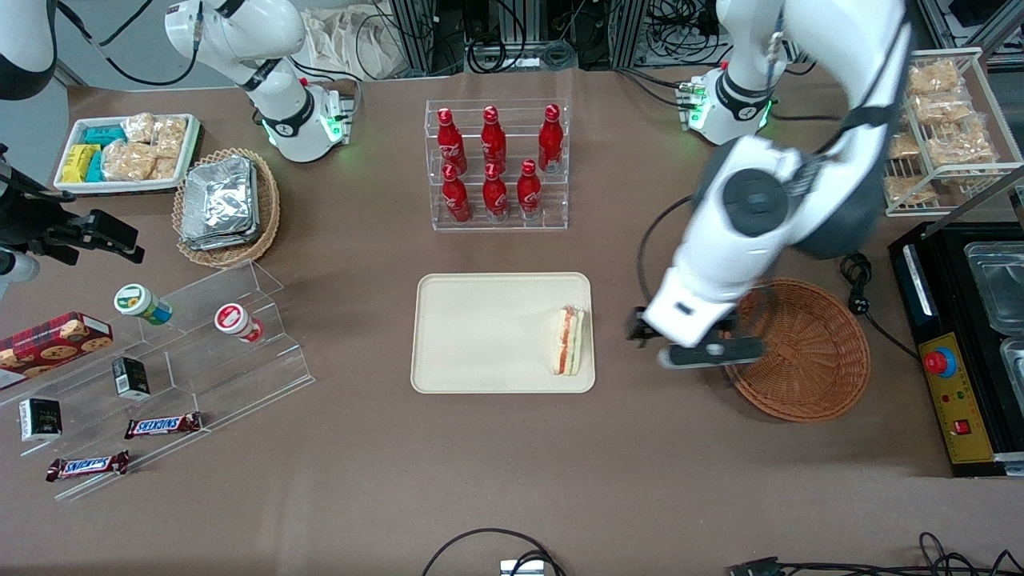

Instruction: Place sandwich from basket to tray

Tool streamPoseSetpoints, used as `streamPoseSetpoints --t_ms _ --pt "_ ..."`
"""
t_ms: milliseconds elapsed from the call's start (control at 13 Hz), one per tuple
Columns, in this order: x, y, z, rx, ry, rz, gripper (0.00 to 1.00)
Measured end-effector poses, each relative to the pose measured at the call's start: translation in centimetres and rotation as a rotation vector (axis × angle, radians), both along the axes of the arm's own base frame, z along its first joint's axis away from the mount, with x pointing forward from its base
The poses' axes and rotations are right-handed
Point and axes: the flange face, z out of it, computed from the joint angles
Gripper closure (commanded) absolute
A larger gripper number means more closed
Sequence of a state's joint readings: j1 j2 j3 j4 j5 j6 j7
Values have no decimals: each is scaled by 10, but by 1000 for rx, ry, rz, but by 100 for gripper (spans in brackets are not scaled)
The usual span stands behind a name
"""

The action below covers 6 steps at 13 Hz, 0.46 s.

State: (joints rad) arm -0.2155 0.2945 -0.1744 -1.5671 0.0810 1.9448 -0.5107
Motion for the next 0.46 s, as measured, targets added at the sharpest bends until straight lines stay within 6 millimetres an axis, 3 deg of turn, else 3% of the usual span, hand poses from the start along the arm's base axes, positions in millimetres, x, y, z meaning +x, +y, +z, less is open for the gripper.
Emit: streamPoseSetpoints --t_ms 231,462 --pt "-11 97 59 4 47 77 0" --pt "-34 159 89 -6 58 116 0"
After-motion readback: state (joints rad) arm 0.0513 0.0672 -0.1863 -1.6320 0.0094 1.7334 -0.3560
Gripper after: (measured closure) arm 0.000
